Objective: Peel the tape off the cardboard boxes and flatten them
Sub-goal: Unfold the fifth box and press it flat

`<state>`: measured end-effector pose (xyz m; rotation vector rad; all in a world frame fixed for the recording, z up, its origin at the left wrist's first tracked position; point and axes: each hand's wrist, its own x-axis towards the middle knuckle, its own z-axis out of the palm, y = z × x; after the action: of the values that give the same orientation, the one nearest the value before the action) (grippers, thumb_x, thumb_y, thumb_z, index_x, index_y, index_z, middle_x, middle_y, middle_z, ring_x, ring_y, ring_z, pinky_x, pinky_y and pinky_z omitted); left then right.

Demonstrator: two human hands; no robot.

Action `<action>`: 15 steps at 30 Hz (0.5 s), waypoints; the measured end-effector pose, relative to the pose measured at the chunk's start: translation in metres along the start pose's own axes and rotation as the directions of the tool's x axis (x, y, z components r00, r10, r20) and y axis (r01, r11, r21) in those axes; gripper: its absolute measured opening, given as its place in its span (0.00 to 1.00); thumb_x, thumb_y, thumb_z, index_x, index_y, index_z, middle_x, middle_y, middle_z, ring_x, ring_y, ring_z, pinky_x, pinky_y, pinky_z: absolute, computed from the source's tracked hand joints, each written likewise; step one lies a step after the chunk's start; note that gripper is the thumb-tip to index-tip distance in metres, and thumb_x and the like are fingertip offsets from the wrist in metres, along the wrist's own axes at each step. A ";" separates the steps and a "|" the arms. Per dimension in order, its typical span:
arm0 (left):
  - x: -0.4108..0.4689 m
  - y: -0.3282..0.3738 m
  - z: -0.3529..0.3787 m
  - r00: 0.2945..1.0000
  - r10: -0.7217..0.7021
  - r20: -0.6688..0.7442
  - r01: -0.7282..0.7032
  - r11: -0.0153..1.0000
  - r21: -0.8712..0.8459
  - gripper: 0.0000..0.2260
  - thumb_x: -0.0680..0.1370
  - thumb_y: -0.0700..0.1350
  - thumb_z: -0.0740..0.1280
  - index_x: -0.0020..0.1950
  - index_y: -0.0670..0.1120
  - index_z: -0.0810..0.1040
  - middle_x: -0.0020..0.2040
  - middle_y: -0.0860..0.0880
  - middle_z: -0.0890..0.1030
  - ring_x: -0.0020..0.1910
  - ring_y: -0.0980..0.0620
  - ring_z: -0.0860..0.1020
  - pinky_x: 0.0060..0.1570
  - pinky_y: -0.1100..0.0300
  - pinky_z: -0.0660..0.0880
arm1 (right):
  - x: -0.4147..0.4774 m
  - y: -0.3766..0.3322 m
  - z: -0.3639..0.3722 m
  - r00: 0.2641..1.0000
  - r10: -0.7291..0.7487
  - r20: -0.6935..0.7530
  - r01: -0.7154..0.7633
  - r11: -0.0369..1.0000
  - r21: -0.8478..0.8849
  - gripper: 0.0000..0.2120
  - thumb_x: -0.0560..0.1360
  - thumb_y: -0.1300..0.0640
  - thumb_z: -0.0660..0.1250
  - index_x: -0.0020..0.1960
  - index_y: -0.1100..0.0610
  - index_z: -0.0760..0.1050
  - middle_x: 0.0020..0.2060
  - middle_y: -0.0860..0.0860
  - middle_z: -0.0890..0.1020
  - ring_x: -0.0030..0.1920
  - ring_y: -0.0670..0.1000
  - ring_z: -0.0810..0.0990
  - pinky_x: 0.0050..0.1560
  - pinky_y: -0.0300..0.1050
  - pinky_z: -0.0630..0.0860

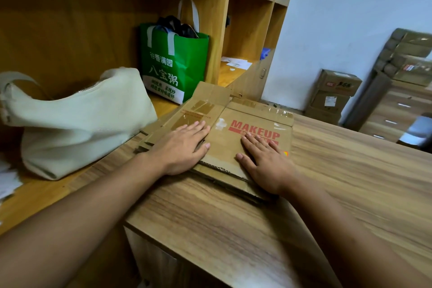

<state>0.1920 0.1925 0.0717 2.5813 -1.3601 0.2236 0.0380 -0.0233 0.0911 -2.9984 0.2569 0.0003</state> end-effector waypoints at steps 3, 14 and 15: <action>0.001 0.000 0.002 1.000 -0.006 0.009 0.006 1.000 -0.001 0.33 0.79 0.65 0.40 0.82 0.52 0.49 0.82 0.52 0.51 0.79 0.58 0.49 0.77 0.59 0.47 | -0.001 -0.001 0.001 1.000 0.005 0.005 -0.005 1.000 -0.006 0.32 0.83 0.34 0.42 0.83 0.46 0.44 0.82 0.43 0.45 0.81 0.43 0.41 0.81 0.48 0.39; -0.001 0.002 0.001 0.999 -0.001 0.038 0.001 1.000 0.011 0.30 0.82 0.63 0.41 0.82 0.52 0.45 0.82 0.54 0.48 0.79 0.60 0.46 0.76 0.59 0.43 | -0.001 -0.001 0.001 1.000 -0.002 -0.014 0.002 1.000 0.013 0.32 0.83 0.34 0.43 0.83 0.46 0.45 0.82 0.42 0.46 0.81 0.43 0.42 0.81 0.48 0.39; -0.001 0.002 0.001 0.999 -0.002 0.044 0.002 1.000 0.010 0.31 0.81 0.64 0.40 0.82 0.52 0.45 0.82 0.54 0.48 0.79 0.60 0.45 0.75 0.59 0.43 | 0.000 0.000 0.002 1.000 -0.004 -0.016 0.004 1.000 0.013 0.32 0.83 0.34 0.42 0.83 0.46 0.45 0.82 0.42 0.46 0.81 0.43 0.42 0.80 0.48 0.39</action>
<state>0.1900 0.1922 0.0703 2.6107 -1.3746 0.1744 0.0378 -0.0231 0.0889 -2.9871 0.2519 -0.0258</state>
